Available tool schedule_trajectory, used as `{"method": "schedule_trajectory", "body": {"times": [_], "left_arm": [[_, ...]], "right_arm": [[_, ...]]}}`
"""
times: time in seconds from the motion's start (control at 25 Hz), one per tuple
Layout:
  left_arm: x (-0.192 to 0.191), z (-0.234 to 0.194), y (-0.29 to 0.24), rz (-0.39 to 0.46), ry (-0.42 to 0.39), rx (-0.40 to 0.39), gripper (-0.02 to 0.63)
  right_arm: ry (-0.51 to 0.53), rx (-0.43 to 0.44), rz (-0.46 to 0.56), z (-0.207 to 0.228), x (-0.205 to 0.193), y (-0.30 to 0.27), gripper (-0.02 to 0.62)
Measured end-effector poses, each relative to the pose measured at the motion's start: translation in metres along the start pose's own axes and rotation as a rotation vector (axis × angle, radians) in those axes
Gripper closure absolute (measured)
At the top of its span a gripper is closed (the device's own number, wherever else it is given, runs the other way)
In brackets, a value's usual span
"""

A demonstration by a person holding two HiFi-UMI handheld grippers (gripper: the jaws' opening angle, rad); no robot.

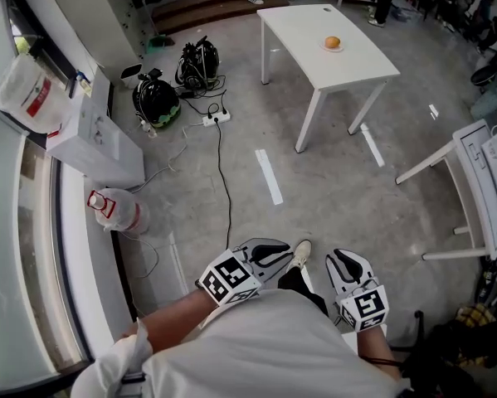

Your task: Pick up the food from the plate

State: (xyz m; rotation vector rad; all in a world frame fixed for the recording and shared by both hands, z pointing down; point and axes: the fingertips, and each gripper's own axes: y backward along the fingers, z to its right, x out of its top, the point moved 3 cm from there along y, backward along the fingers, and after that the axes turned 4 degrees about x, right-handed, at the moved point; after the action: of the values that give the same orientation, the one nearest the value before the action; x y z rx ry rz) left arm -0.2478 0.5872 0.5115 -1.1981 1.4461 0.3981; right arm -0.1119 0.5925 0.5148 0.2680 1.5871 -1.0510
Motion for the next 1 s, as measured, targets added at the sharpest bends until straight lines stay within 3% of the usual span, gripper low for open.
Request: {"method": "schedule_trajectory", "body": {"times": [0.28,0.52,0.76,1.0], "left_arm": [[0.091,-0.046,-0.110,0.003,-0.023,0.059,0.474],[0.165,-0.081,-0.217,0.026,-0.036,0.098,0.469],[0.186,-0.104,-0.266,0.005,-0.016,0.090,0.469],[0.199,-0.167,-0.300,-0.019,0.006,0.099,0.469]], "right_arm": [[0.020,0.009,0.047,0.146,0.040,-0.012,0.511],[0.024,0.008,0.059,0.270,0.047,-0.010,0.511],[-0.012,0.010,0.053,0.329,0.035,-0.026,0.511],[-0.029,0.003,0.040,0.386,0.049,-0.070,0.511]]}}
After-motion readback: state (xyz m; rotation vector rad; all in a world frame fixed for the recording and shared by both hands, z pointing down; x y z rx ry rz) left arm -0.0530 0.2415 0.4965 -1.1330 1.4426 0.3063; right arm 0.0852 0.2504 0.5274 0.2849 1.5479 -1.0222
